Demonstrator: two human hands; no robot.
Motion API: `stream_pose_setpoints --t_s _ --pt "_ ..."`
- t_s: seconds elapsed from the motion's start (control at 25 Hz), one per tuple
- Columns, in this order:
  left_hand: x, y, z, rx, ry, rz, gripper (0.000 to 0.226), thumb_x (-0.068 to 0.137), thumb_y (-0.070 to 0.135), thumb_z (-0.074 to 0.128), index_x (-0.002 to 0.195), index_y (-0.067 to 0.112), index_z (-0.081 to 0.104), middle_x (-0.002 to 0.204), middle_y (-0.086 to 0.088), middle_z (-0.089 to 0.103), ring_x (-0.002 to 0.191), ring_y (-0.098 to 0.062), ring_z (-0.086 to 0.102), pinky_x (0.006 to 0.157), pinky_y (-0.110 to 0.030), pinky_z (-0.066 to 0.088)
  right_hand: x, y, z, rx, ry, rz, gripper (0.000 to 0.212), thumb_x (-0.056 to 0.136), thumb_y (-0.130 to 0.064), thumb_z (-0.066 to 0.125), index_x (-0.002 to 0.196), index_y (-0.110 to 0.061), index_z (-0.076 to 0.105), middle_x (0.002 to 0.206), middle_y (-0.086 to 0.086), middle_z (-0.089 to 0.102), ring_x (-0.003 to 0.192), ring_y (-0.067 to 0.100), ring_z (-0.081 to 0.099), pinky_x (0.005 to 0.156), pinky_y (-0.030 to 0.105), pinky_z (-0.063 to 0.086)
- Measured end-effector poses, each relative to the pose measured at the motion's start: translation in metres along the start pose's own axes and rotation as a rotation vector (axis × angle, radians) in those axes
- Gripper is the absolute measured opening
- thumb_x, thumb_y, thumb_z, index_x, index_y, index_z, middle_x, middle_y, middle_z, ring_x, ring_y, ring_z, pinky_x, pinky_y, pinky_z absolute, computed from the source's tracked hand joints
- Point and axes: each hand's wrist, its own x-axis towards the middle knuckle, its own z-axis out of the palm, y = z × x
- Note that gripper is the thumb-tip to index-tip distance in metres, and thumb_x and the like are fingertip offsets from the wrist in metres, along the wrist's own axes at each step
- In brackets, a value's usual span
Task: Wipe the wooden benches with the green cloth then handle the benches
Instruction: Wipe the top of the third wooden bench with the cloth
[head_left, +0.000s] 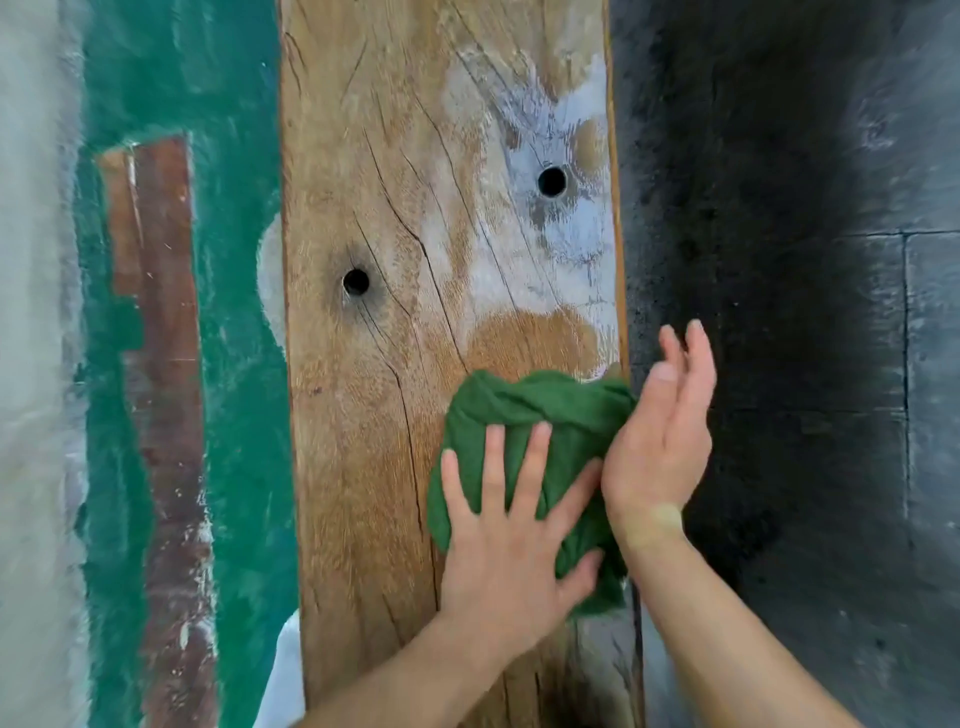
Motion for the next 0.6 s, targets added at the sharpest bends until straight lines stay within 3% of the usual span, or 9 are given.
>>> stream_pose_setpoints --t_s 0.12,0.2,0.24,0.32,0.44,0.48,0.56,0.6 --pt "-0.094 0.025 0.027 0.011 -0.135 0.088 0.08 0.081 0.079 0.046 0.154 0.049 0.033 0.166 -0.009 0.027 0.155 -0.044 0.007 0.114 -0.074 0.014 0.053 -0.041 0.047 -0.265 -0.153 -0.274 0.06 0.1 -0.044 0.036 0.157 -0.029 0.027 0.162 -0.008 0.033 0.15 0.015 0.027 0.121 0.046 0.026" --pt "-0.106 0.023 0.034 -0.027 -0.217 0.023 0.078 0.08 0.087 0.043 0.15 0.053 0.038 0.161 -0.006 0.034 0.152 -0.042 0.021 0.111 -0.069 0.024 0.077 -0.047 0.071 -0.592 -0.211 -0.442 0.058 0.103 -0.04 0.033 0.158 -0.028 0.022 0.167 -0.005 0.019 0.155 0.021 0.012 0.123 0.05 0.019" --pt "-0.098 0.02 0.036 -0.073 -0.183 -0.037 0.077 0.08 0.088 0.042 0.149 0.054 0.039 0.162 -0.007 0.032 0.147 -0.043 0.031 0.11 -0.069 0.026 0.084 -0.045 0.076 -0.705 -0.196 -0.486 0.057 0.104 -0.04 0.03 0.159 -0.028 0.021 0.168 -0.005 0.014 0.156 0.022 0.007 0.123 0.05 0.017" --pt "-0.055 0.004 0.02 -0.14 -0.12 -0.161 0.073 0.086 0.082 0.037 0.153 0.052 0.033 0.166 -0.01 0.026 0.141 -0.046 0.035 0.111 -0.073 0.023 0.088 -0.041 0.08 -0.763 -0.173 -0.519 0.055 0.105 -0.037 0.028 0.159 -0.029 0.022 0.169 -0.006 0.013 0.156 0.022 0.006 0.122 0.048 0.021" --pt "0.05 -0.053 -0.023 -0.168 0.025 -0.303 0.059 0.102 0.068 0.022 0.156 0.048 0.028 0.165 -0.011 0.027 0.148 -0.047 0.025 0.114 -0.072 0.017 0.087 -0.038 0.081 -0.755 -0.131 -0.517 0.053 0.103 -0.034 0.029 0.157 -0.03 0.027 0.168 -0.008 0.017 0.156 0.021 0.01 0.119 0.046 0.027" --pt "0.08 -0.078 -0.036 -0.15 0.115 -0.311 0.053 0.104 0.063 0.024 0.153 0.046 0.035 0.162 -0.011 0.034 0.144 -0.046 0.031 0.111 -0.069 0.024 0.087 -0.04 0.082 -0.758 -0.131 -0.511 0.054 0.103 -0.034 0.029 0.156 -0.03 0.027 0.167 -0.009 0.017 0.156 0.021 0.01 0.118 0.045 0.028" --pt "0.133 -0.133 -0.056 -0.077 0.257 -0.196 0.043 0.103 0.056 0.04 0.142 0.039 0.049 0.145 -0.012 0.047 0.118 -0.041 0.046 0.092 -0.057 0.045 0.086 -0.042 0.083 -0.767 -0.139 -0.488 0.054 0.102 -0.033 0.03 0.155 -0.031 0.027 0.167 -0.01 0.017 0.155 0.021 0.01 0.116 0.046 0.029" --pt "0.154 -0.158 -0.07 -0.036 0.242 -0.124 0.046 0.101 0.056 0.046 0.141 0.034 0.049 0.14 -0.012 0.049 0.107 -0.038 0.049 0.083 -0.052 0.049 0.086 -0.043 0.085 -0.771 -0.14 -0.488 0.054 0.102 -0.033 0.031 0.155 -0.031 0.028 0.167 -0.009 0.017 0.155 0.021 0.011 0.115 0.046 0.03"
